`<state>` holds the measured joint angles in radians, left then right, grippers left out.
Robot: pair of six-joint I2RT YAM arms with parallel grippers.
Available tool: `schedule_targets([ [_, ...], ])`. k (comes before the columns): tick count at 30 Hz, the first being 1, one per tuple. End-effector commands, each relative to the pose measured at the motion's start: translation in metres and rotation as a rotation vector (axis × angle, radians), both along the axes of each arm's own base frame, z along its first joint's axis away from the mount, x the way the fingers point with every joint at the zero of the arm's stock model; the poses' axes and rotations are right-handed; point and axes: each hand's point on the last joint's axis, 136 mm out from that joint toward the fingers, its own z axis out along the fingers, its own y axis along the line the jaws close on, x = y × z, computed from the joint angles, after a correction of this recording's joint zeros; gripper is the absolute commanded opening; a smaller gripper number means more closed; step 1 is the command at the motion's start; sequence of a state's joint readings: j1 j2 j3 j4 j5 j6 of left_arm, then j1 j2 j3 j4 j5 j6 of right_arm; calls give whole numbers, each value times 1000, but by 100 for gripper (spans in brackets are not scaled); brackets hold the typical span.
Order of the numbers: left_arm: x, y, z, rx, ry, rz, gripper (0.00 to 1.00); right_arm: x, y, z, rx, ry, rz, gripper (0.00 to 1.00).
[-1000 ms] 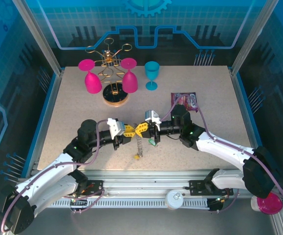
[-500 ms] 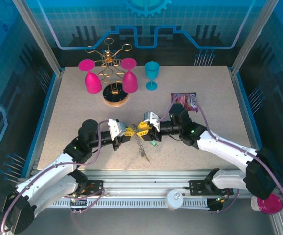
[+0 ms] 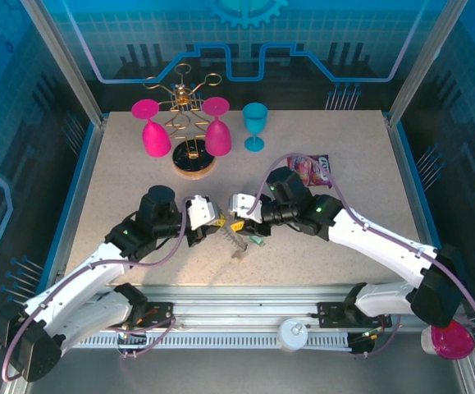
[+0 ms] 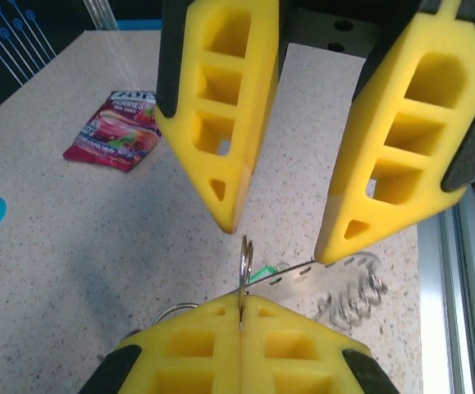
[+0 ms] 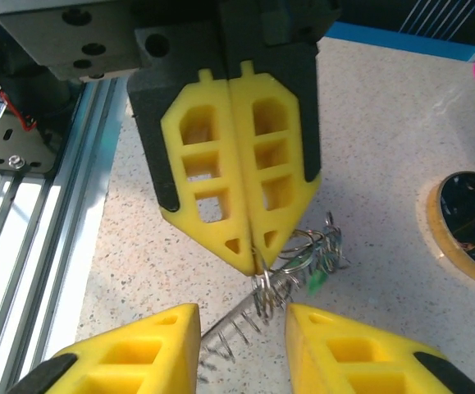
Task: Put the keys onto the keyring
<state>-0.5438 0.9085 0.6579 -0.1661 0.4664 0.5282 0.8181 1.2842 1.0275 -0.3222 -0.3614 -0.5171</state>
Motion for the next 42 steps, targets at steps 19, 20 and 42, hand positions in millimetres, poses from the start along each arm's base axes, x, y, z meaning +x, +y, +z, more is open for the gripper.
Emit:
schedule_targets([
  [19,-7,-10,22,-30,-54,-67,0,-1,20,-2,37,-4,45,0],
  [20,-6,-9,21,-27,-54,-63,0,-1,19,-1,41,-2,45,0],
  [42,-9,-2,-1,-111,-18,13,26,-14,15,11,127,62,77,0],
])
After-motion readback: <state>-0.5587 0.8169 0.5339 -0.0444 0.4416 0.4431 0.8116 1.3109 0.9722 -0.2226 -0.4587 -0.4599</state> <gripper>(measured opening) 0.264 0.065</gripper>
